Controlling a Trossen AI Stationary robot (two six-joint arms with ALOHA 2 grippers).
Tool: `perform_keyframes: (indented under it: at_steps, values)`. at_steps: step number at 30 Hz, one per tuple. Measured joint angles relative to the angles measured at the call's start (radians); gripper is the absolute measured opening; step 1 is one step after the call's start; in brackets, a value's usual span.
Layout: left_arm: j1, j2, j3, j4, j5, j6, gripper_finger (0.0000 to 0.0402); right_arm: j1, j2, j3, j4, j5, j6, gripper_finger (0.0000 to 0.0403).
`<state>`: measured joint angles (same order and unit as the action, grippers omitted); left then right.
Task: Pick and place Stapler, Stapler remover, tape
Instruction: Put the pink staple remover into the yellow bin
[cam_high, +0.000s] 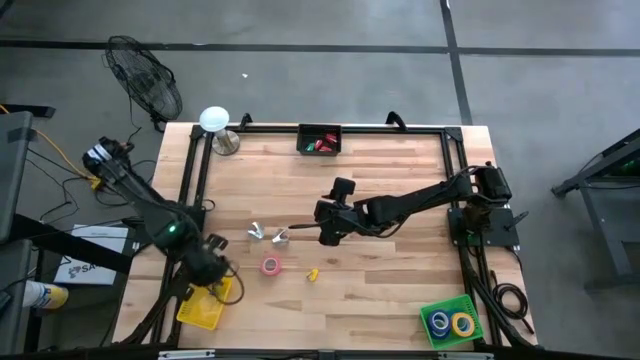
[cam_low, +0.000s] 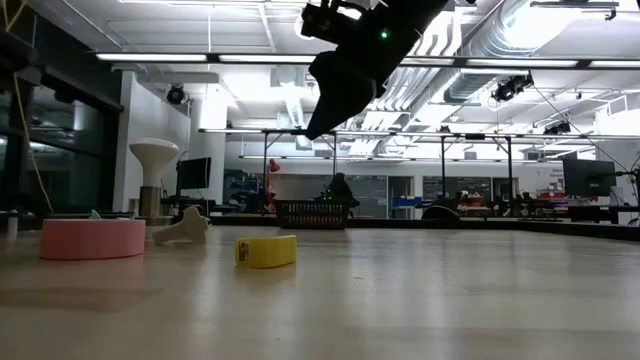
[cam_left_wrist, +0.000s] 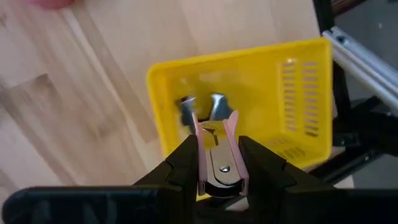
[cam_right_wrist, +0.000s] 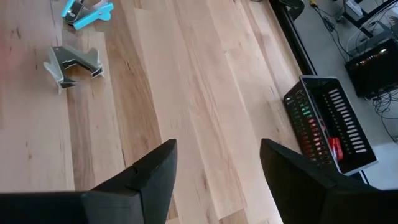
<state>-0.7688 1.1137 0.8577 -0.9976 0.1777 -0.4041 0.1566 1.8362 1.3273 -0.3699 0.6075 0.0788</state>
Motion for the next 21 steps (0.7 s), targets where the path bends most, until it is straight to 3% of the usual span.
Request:
perform_keyframes:
  at_steps: [10, 16, 21]
  values:
    - [-0.204, 0.047, 0.0, 0.136, -0.137, -0.229, 0.0092, 0.0, 0.0, 0.0, -0.001, -0.025, -0.006, 0.0218]
    - [-0.249, 0.118, 0.0, 0.146, -0.123, -0.311, 0.0095, 0.0, 0.0, 0.0, -0.007, -0.121, -0.033, 0.0216]
    - [-0.253, 0.153, -0.001, 0.147, -0.114, -0.334, 0.0123, 0.0, 0.0, 0.0, -0.007, -0.146, -0.031, 0.0218]
